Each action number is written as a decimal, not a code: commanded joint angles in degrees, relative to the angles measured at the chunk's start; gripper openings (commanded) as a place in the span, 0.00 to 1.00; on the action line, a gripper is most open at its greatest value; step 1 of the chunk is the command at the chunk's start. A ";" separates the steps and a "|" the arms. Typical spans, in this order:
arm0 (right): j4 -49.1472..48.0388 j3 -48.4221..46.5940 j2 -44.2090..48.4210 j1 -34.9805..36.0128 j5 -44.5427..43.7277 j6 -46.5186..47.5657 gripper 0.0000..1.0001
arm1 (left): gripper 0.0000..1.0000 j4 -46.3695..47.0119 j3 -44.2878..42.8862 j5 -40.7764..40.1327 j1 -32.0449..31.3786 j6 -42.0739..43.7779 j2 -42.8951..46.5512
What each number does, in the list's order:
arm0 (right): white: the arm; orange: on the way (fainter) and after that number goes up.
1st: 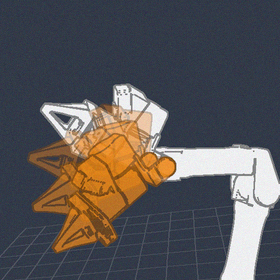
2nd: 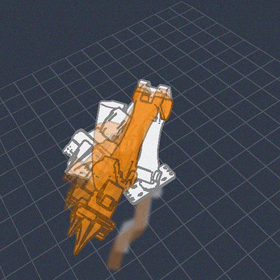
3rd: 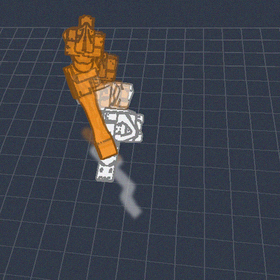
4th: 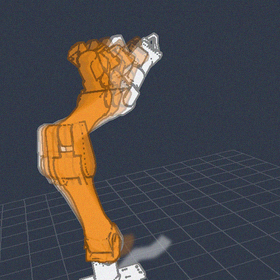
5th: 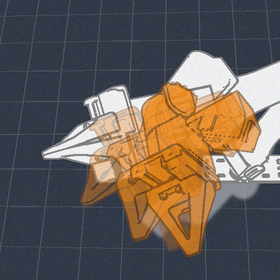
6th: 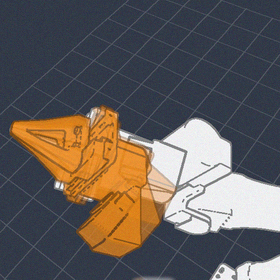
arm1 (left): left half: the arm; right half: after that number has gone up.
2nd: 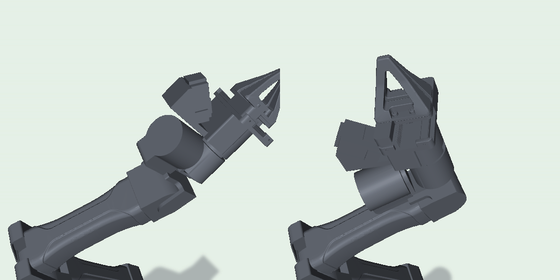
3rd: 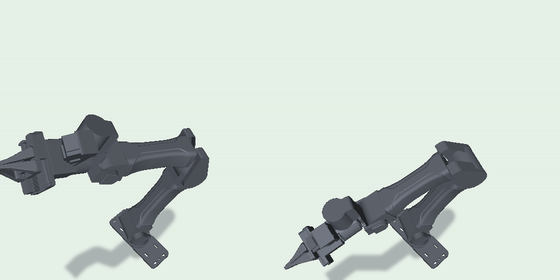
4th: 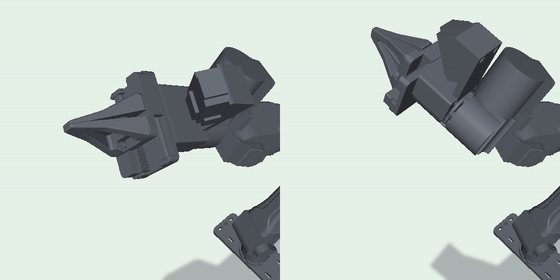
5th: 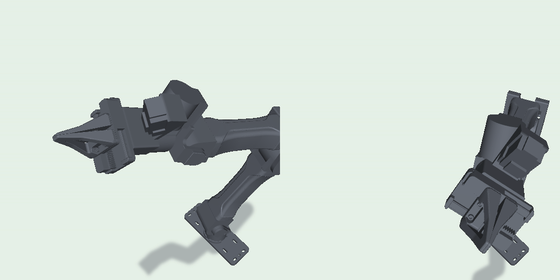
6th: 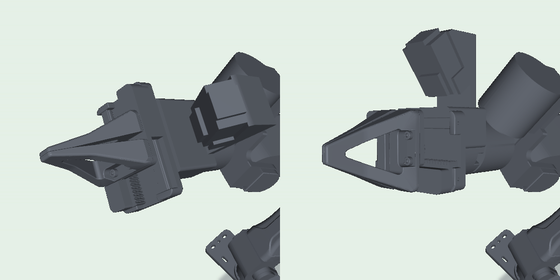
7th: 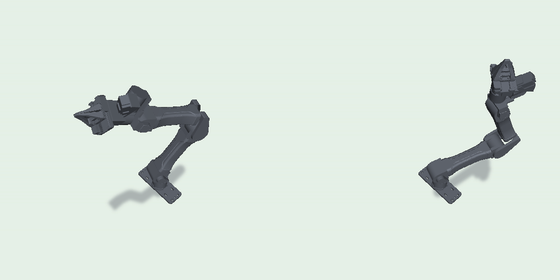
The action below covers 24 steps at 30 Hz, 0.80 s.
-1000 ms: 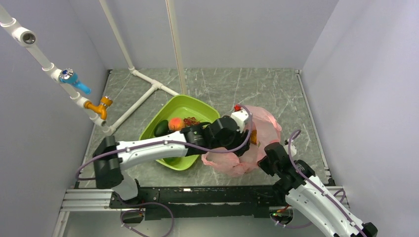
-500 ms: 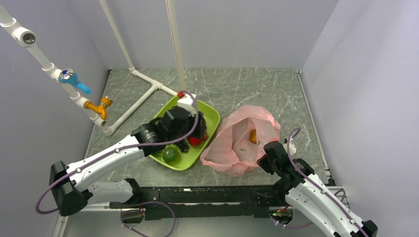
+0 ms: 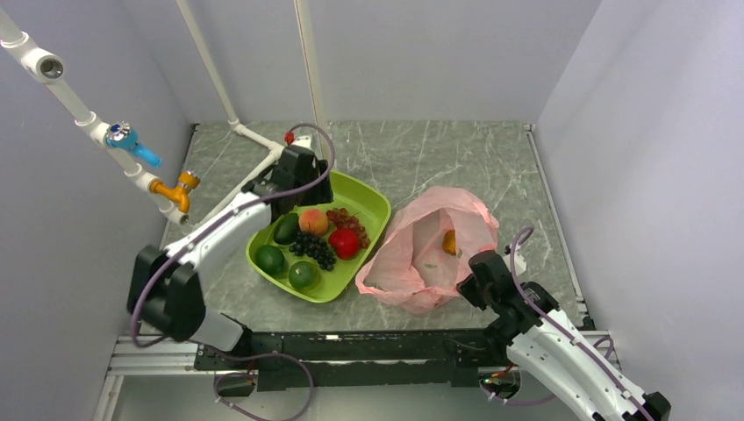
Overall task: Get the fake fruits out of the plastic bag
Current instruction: Place the fake fruit in the bin, then take out the fake fruit from the plastic bag.
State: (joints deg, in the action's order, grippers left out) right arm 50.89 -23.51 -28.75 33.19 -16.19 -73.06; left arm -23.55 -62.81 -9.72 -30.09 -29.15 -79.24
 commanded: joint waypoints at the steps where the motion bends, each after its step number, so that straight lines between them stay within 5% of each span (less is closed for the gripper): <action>1: 0.12 -2.80 1.34 0.28 -1.58 0.45 0.00 | 0.70 -1.71 -9.84 3.44 3.48 1.40 -8.65; 8: 2.44 -4.31 3.01 0.25 -3.74 1.04 0.00 | 0.99 -6.60 -15.49 3.18 3.90 -0.14 -12.96; 13: 2.19 -4.51 2.77 0.28 -4.28 1.69 0.00 | 0.98 -4.92 -9.68 6.11 3.89 -1.50 -6.33; 19: 2.44 -4.17 2.62 0.21 -4.12 1.67 0.00 | 0.87 5.46 0.84 21.18 2.86 -4.93 6.15; 24: 3.43 -4.13 3.49 0.25 -4.66 1.18 0.00 | 0.89 14.15 5.20 24.86 -6.74 -8.11 11.10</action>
State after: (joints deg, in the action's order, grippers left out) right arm 53.60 -25.78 -26.09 33.19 -19.07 -72.01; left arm -19.59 -59.02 8.56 -29.82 -33.89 -70.50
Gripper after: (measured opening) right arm 0.007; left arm 0.871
